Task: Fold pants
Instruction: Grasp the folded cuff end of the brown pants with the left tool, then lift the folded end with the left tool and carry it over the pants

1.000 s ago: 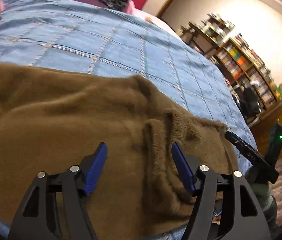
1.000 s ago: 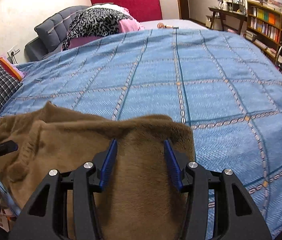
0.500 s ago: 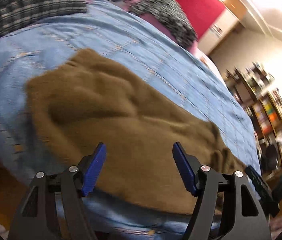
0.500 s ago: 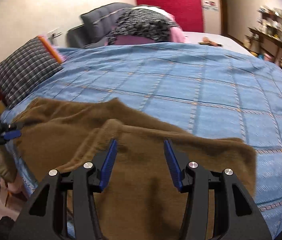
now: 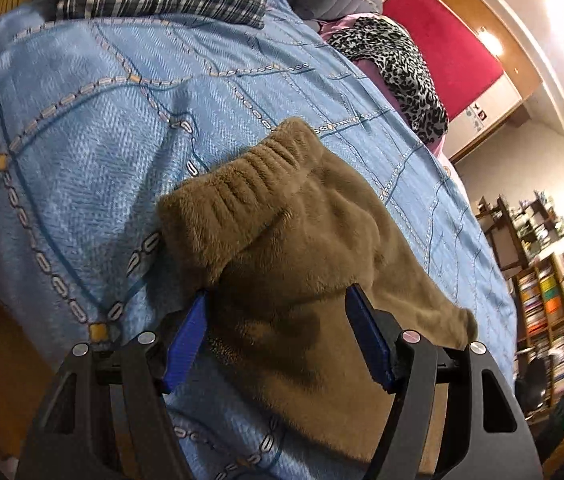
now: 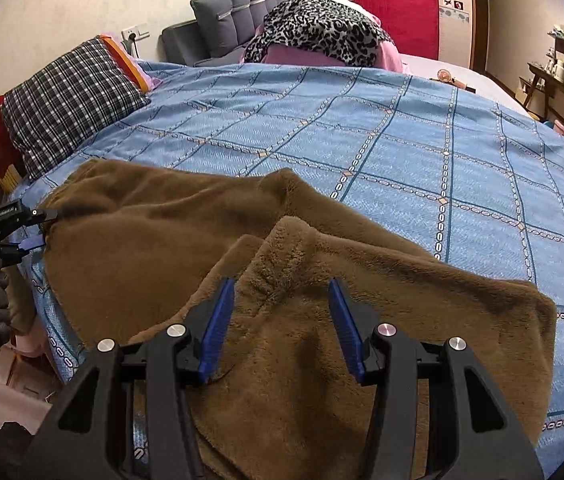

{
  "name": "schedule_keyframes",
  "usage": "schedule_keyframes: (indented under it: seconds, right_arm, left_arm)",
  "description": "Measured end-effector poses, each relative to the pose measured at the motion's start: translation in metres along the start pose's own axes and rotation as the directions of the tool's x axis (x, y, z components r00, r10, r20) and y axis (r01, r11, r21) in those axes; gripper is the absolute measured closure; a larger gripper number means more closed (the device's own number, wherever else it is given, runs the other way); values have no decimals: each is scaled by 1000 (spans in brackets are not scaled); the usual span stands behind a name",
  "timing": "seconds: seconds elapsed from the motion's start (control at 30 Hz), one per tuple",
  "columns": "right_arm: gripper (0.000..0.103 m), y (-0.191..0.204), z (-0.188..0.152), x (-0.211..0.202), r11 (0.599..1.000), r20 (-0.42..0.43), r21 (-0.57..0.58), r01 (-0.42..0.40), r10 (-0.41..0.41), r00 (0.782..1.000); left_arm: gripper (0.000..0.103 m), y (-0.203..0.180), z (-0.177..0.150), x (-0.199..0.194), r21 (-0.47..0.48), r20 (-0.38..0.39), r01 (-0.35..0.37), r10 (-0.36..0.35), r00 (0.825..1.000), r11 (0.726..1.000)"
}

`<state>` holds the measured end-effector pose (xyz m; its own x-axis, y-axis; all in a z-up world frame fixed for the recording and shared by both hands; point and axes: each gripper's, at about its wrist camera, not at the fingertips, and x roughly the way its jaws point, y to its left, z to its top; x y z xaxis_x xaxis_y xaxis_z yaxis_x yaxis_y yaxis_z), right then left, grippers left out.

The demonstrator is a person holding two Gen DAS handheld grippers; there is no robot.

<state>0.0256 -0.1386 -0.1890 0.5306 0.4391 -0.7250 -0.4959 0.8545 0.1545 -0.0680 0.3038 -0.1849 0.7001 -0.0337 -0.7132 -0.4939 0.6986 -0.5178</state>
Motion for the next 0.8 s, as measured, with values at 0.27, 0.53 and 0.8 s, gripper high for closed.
schedule_keyframes:
  seconds: [0.27,0.53,0.8]
  right_arm:
    - [53,-5,2,12,999,-26,43,5,-3,1000]
    - [53,-1,1,14,1000,-27,29,1,-1,1000]
    - [53,-3,0,16,999,-28,40,2,-1,1000]
  left_arm:
    - [34,4,-5,-28,-27,50,-8,9,999,1000]
    - [27,22,-3,-4,-124,-7,58,-59,998,991]
    - [26,16,15,10,-156,59,175,-167,984,972]
